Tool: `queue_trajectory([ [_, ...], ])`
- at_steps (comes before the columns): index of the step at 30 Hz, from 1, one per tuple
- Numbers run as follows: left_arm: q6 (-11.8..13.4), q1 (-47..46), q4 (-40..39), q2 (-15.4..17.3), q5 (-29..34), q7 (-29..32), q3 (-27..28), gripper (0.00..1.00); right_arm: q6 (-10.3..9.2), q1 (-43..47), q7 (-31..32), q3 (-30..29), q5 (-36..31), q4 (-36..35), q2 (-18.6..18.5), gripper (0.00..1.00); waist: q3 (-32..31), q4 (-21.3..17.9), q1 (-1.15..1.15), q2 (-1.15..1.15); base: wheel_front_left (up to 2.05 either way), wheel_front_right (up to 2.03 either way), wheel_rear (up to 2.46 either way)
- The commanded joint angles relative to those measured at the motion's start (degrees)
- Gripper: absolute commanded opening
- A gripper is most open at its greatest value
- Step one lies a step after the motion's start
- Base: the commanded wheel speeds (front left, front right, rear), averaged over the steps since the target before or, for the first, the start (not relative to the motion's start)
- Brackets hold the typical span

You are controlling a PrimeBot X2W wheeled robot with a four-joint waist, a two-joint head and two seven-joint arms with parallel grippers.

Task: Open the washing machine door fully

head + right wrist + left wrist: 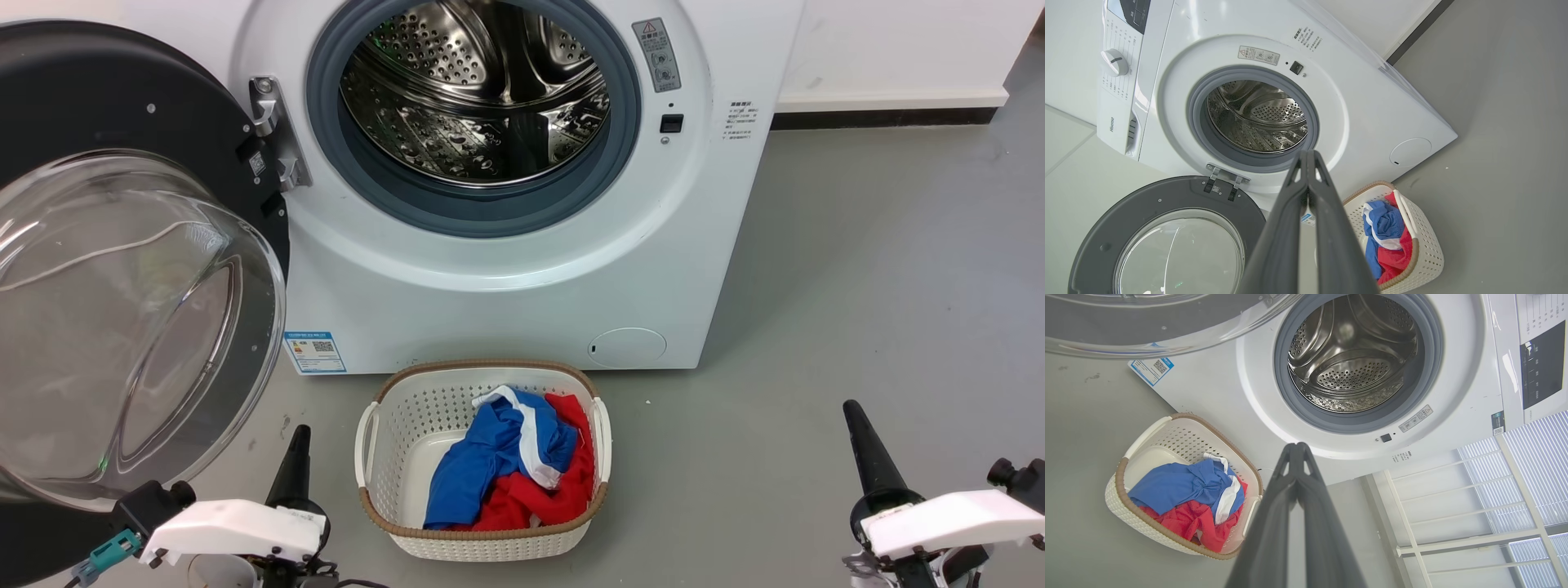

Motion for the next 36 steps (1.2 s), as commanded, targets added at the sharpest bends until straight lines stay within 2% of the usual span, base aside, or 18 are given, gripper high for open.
queue_trajectory([
  [1,-0.41,-1.50,-0.70,-0.07,-1.29,0.43,0.55,0.00,0.01,-1.54,0.11,-0.26,1.78,-0.35,0.12,0.00,0.02,0.03,0.00,0.00,0.00,0.00,0.00],
  [14,-2.02,-2.00,-0.82,-1.10,-8.63,2.71,2.82,0.00,0.01,-2.61,1.40,-1.04,11.17,0.68,0.19,0.00,0.24,0.32,0.00,0.00,0.00,0.00,0.00],
  [36,-3.92,-2.41,-0.92,-2.45,-17.47,5.51,5.51,0.00,0.00,-3.81,2.89,-1.99,22.31,1.86,0.26,0.00,0.55,0.73,0.00,0.00,0.00,0.00,0.00],
])
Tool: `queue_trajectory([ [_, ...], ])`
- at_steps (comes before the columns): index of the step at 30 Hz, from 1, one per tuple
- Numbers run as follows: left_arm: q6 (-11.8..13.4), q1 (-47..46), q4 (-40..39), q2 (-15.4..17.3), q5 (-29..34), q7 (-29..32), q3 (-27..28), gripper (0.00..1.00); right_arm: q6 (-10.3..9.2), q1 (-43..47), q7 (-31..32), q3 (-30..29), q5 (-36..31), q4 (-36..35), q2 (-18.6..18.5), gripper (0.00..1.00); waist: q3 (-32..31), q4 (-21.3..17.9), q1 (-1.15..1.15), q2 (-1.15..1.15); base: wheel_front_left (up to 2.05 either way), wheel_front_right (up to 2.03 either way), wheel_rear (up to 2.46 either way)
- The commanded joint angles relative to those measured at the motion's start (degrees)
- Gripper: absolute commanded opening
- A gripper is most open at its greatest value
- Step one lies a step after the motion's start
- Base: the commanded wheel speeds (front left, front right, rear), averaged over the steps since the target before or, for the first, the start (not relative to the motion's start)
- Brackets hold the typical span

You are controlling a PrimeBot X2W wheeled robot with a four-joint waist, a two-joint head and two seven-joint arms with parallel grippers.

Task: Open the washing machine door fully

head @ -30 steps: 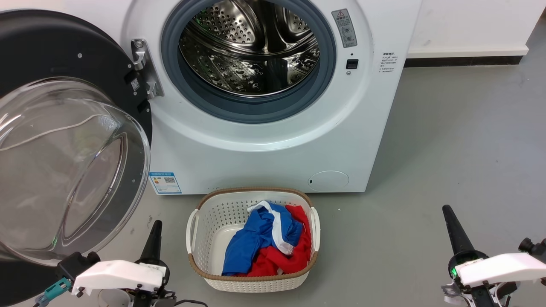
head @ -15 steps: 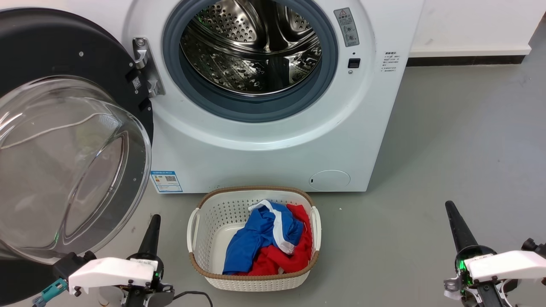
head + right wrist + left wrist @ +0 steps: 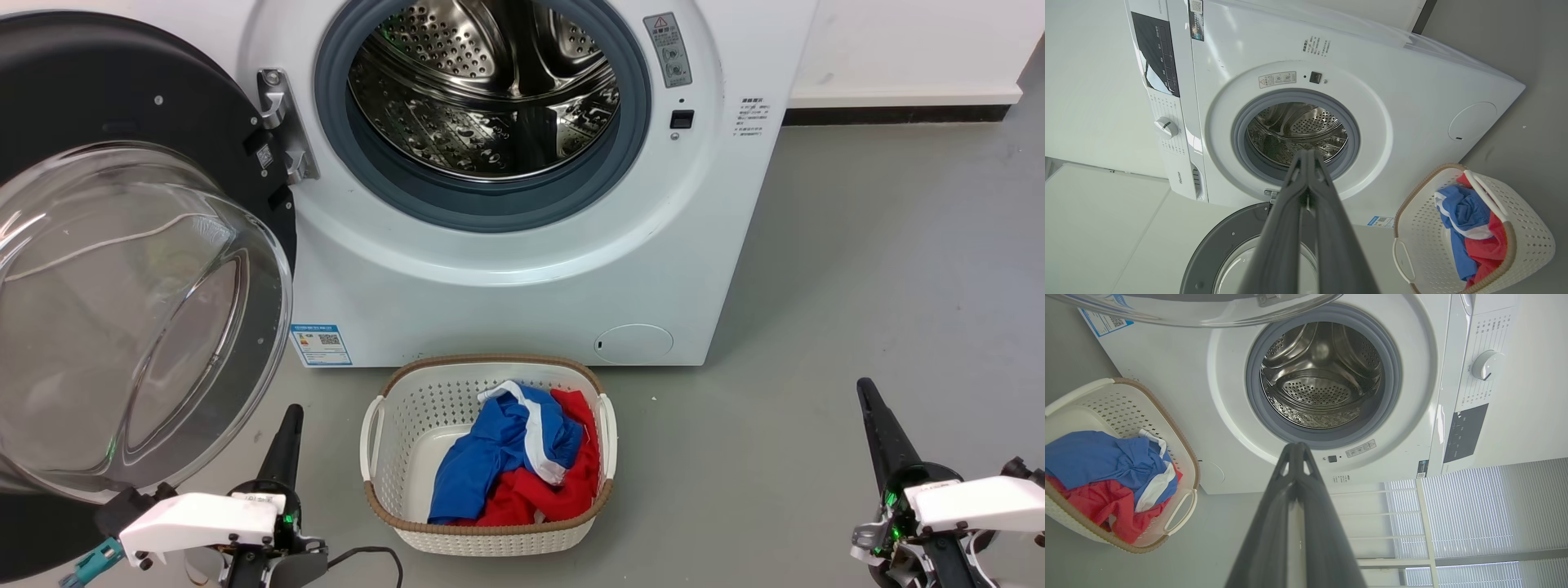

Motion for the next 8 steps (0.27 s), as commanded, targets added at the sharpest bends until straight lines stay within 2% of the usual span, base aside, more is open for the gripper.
queue_trajectory([
  [1,-0.43,-1.03,-0.46,-0.22,-0.79,0.22,0.41,0.00,0.00,-0.98,0.31,-0.20,1.04,-0.13,0.19,0.00,0.01,0.02,0.00,0.00,0.00,0.00,0.00],
  [8,-1.09,-1.20,-0.49,-0.57,-3.76,1.19,1.31,0.00,0.00,-1.36,0.81,-0.50,4.76,0.31,0.22,0.00,0.13,0.17,0.00,0.00,0.00,0.00,0.00],
])
